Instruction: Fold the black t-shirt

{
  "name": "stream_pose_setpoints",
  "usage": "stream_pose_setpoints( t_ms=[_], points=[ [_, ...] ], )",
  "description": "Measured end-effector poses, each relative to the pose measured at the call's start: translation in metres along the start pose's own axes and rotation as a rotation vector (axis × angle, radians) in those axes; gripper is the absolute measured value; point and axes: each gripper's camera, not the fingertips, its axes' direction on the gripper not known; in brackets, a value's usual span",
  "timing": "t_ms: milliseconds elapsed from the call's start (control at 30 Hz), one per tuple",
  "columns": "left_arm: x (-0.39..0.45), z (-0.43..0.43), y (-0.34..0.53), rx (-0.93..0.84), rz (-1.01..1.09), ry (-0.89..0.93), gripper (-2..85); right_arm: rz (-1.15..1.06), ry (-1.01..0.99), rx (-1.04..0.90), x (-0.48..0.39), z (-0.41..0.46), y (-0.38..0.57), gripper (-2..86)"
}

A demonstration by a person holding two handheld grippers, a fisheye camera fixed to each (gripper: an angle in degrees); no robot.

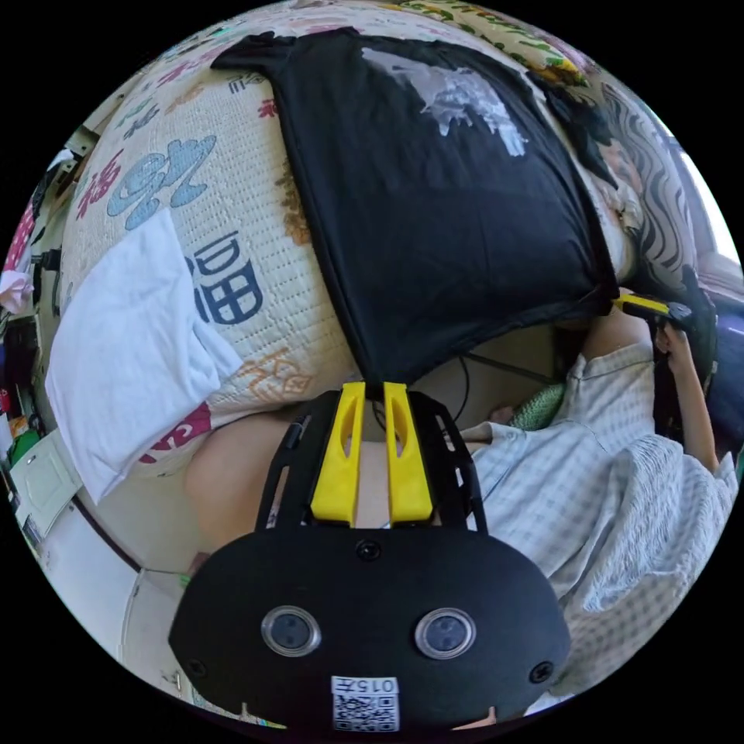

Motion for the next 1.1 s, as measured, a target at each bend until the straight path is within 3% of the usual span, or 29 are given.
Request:
stream_pose_setpoints(
  t_ms=[133, 333, 433, 667, 800, 967, 1100],
  points=[
    [-0.006, -0.007, 0.001, -0.012, -0.028, -0.054, 6.0, 0.064, 0.013, 0.039, -0.001, -0.01, -0.018, 4.9],
    [-0.008, -0.062, -0.013, 0.251, -0.015, -0.052, 5.9, -0.006, 0.016, 0.227, -0.032, -0.048, -0.075, 1.3],
    [-0.001, -0.069, -0.051, 0.334, 0.042, 0.011, 5.8, -0.071, -0.052, 0.229, -0.061, -0.039, -0.136, -0.1],
    [-0.028, -0.012, -0.114, 0.164, 0.082, 0.018, 6.6, -0.206, -0.046, -0.004, -0.112, 0.019, -0.249, -0.4],
    [-0.07, -0.024, -0.112, 0.115, 0.064, 0.158, 7.0, -0.222, -0.255, -0.105, -0.111, -0.001, -0.299, 4.3],
    [-0.17, -0.098, -0.167, 0.433, -0.097, 0.155, 8.1, -0.357, -0.129, 0.027, -0.153, -0.079, -0.436, 4.8],
    [-0.231, -0.128, -0.232, 0.604, -0.232, 0.102, 8.4, -0.489, -0.137, 0.18, -0.245, -0.119, -0.599, 5.2]
  ],
)
